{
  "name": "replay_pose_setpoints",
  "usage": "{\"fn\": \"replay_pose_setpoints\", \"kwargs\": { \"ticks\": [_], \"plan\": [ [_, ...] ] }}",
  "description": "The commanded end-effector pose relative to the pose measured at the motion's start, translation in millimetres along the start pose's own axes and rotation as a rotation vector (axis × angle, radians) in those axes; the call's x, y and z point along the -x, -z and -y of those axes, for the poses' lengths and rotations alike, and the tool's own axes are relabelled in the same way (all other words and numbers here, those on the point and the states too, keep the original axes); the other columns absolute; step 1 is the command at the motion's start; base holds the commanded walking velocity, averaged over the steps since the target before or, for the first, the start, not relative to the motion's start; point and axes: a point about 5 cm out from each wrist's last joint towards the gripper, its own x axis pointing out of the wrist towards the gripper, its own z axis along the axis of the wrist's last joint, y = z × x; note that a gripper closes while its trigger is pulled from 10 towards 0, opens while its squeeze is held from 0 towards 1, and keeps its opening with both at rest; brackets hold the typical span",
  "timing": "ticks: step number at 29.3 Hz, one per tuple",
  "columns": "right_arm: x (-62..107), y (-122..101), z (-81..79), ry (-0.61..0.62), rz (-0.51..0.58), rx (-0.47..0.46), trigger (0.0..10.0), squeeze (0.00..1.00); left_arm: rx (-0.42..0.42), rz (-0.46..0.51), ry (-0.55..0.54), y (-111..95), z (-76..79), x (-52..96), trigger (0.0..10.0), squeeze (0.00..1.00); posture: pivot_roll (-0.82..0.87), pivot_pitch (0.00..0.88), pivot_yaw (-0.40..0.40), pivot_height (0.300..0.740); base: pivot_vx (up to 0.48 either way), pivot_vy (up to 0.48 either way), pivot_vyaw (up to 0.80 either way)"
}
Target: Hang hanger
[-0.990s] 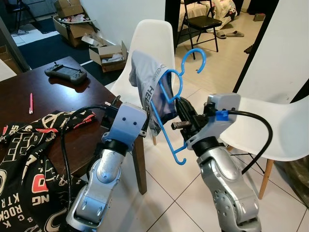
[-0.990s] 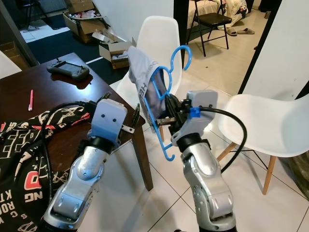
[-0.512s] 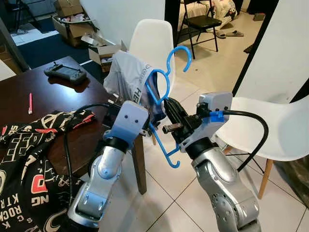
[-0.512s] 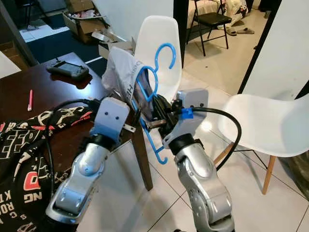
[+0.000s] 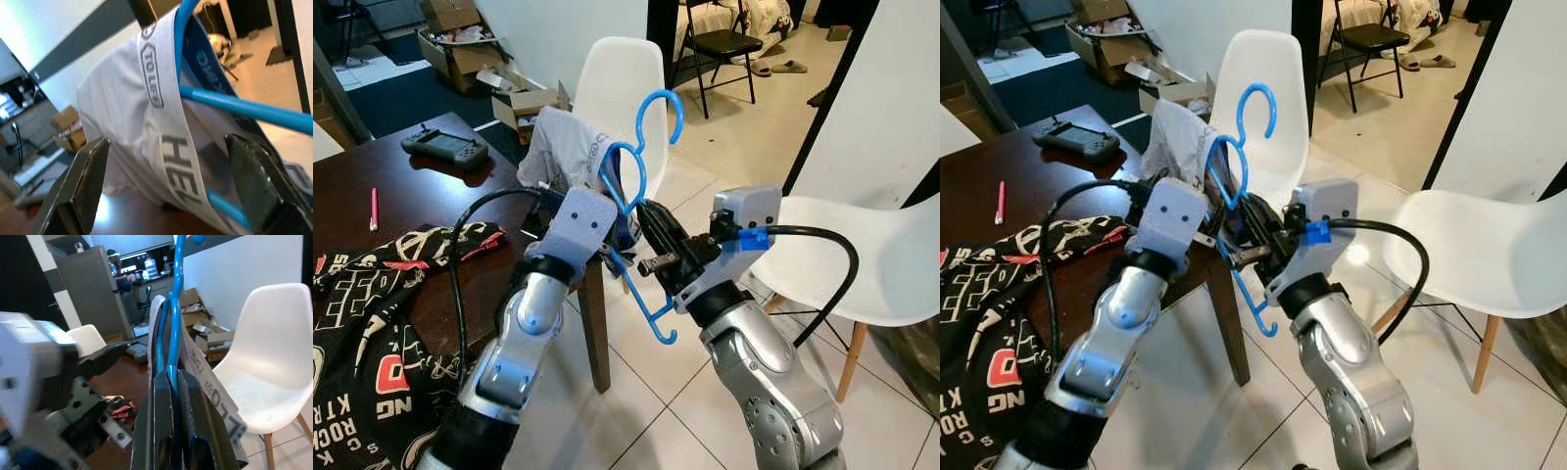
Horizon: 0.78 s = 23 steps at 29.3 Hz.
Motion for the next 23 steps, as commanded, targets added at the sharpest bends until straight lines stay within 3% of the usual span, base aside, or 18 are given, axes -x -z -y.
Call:
{"fn": "replay_pose_setpoints", "kwargs": {
  "ticks": [1,8,10,23],
  "plan": [
    [2.9,-10.9,-8.3,-0.050,0.051,-0.003,0.0,0.00,-0.035,-0.051,-0.011,13.6,-5.3,1.1,10.0,0.00,-0.01,0.133,0.054,0.740,0.000,0.000,0.00],
    [4.1,-14.0,-11.8,-0.082,0.058,-0.010,0.0,0.00,-0.054,-0.045,-0.007,17.2,-7.6,-6.7,10.0,0.00,-0.02,0.130,0.059,0.740,0.000,0.000,0.00],
    [5.1,-15.2,-13.8,-0.095,0.060,-0.013,0.0,0.00,-0.058,-0.044,0.001,18.9,-7.7,-9.5,0.0,0.00,-0.03,0.128,0.060,0.740,0.000,0.000,0.00],
    [7.2,-17.6,-16.1,-0.105,0.062,-0.021,0.0,0.00,-0.047,-0.049,0.010,24.3,-7.6,-11.8,0.0,0.00,-0.03,0.129,0.065,0.740,0.000,0.000,0.00]
  ]
}}
